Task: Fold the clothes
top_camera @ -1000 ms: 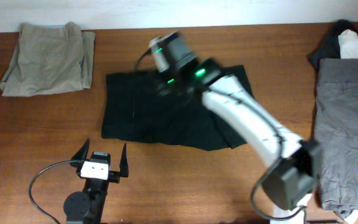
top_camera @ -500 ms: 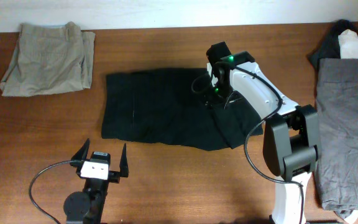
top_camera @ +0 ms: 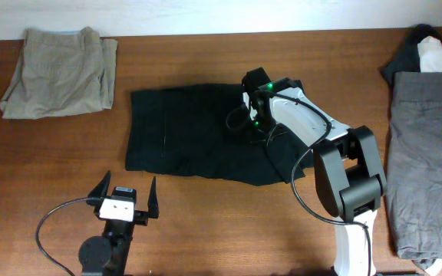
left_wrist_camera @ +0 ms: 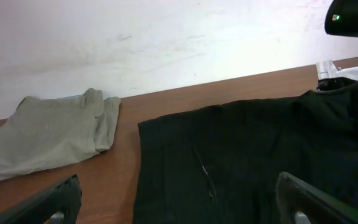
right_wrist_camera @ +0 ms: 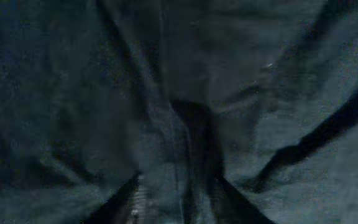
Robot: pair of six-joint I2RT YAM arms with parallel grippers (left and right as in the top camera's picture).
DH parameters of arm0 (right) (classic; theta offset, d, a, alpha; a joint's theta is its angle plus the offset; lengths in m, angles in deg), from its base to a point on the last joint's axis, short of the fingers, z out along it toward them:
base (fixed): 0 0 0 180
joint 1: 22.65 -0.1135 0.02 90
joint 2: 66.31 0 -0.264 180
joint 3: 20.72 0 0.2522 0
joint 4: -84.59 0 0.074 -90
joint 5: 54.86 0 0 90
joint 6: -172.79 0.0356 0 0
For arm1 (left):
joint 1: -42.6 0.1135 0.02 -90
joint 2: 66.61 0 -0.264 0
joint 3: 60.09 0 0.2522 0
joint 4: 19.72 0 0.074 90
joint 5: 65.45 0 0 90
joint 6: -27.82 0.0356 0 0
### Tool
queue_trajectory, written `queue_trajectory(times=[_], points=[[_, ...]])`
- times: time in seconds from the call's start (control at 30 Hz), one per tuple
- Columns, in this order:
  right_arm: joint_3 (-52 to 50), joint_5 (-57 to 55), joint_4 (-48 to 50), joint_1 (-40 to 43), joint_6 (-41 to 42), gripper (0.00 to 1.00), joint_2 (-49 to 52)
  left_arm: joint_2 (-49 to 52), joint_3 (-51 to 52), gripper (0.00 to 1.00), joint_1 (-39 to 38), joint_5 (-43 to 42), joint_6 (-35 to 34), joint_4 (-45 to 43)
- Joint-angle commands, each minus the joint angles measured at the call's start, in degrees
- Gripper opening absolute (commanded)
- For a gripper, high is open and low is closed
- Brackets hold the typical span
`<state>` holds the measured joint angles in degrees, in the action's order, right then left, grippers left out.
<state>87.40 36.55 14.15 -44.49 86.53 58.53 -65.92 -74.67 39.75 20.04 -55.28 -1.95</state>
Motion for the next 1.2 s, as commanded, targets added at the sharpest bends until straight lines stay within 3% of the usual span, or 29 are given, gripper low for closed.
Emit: queue_trajectory(times=[0.0, 0.07, 0.33, 0.5, 0.53, 0.7, 0.73, 0.77, 0.83, 0.9, 0.97, 1.03, 1.13, 1.17], points=[[-0.4, -4.3, 0.6, 0.2, 0.2, 0.20, 0.4, -0.3, 0.3, 0.99, -0.1, -0.6, 0.9, 0.1], [-0.3, -6.0, 0.7, 0.2, 0.3, 0.04, 0.4, -0.3, 0.3, 0.99, -0.1, -0.6, 0.9, 0.1], [5.8, -18.1, -2.8, 1.4, 2.3, 0.04, -0.1, -0.3, 0.3, 0.99, -0.1, -0.6, 0.9, 0.1], [5.9, -23.7, -4.8, 7.3, 2.8, 0.04, -0.3, -0.3, 0.3, 0.99, -0.1, -0.6, 0.9, 0.1], [5.9, -23.5, -4.8, 8.4, 3.0, 0.16, -0.3, -0.3, 0.3, 0.99, -0.1, -0.6, 0.9, 0.1], [5.9, -23.8, -3.7, 16.4, 3.3, 0.14, -0.3, -0.3, 0.3, 0.99, -0.1, -0.6, 0.9, 0.1], [5.9, -23.7, -3.7, 17.9, 3.9, 0.17, -0.3, -0.3, 0.3, 0.99, -0.1, -0.6, 0.9, 0.1], [5.9, -22.9, -3.9, 19.1, 3.8, 0.33, -0.3, -0.3, 0.3, 0.99, -0.1, -0.6, 0.9, 0.1], [6.0, -19.7, -5.3, 20.3, 3.8, 0.31, -0.5, -0.3, 0.3, 0.99, -0.1, -0.6, 0.9, 0.1], [6.4, -15.2, -7.0, 20.0, 3.8, 0.18, -1.9, -0.3, 0.3, 0.99, -0.1, -0.6, 0.9, 0.1], [8.2, -12.2, -7.7, 18.7, 3.8, 0.17, -5.1, -0.3, 0.3, 0.99, -0.1, -0.6, 0.9, 0.1], [10.1, -10.0, -7.6, 16.8, 3.8, 0.30, -8.9, -0.3, 0.3, 0.99, -0.1, -0.6, 0.9, 0.1], [11.1, -2.7, -7.8, 10.7, 1.0, 0.67, -13.3, -0.3, 0.3, 0.99, -0.1, -0.6, 0.9, 0.1], [10.8, -2.7, -8.1, 8.6, 1.0, 0.72, -12.9, -0.3, 0.3, 0.99, -0.1, -0.6, 0.9, 0.1]])
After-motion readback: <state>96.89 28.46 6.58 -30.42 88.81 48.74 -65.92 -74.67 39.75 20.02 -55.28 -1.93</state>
